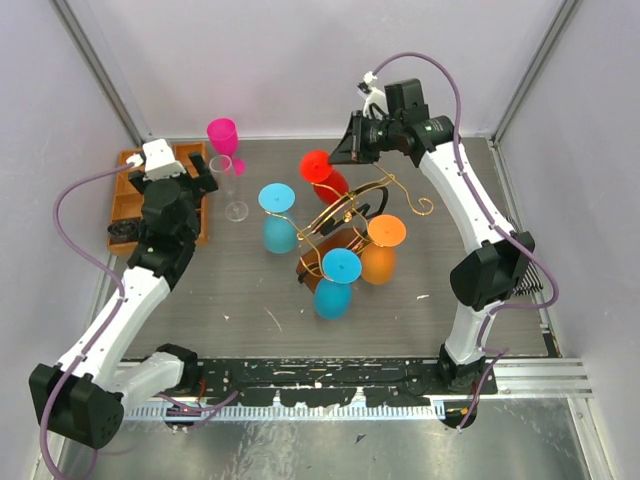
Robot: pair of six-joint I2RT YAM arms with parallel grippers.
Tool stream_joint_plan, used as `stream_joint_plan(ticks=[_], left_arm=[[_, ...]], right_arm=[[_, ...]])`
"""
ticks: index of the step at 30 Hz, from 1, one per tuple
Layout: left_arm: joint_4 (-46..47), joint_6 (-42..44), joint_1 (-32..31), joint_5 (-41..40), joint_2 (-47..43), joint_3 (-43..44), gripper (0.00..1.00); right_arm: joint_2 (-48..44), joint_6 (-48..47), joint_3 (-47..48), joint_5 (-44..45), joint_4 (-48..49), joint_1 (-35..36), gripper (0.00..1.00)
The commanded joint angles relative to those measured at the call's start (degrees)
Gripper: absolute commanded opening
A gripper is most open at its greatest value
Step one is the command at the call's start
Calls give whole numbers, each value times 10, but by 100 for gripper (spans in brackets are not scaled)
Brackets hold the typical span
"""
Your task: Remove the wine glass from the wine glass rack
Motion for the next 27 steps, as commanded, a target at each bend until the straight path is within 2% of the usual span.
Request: stream_joint_plan(ticks=[1,3,12,21,27], left_arm=[[-30,-13,-1,9,-11,36,99],[-44,-19,-1,11,-6,42,99],[-50,-39,-1,26,3,52,99],[-52,-38,-1,34,6,55,99],[-53,-28,-1,28,4,56,98]], right_arm=[[-20,11,-21,-76,46,-2,1],[-26,14,-31,-124,59,-2,1],[-12,-1,-16,-178,43,-2,1],[28,13,39,-144,59,-2,1],[47,38,58,-165,84,0,1]])
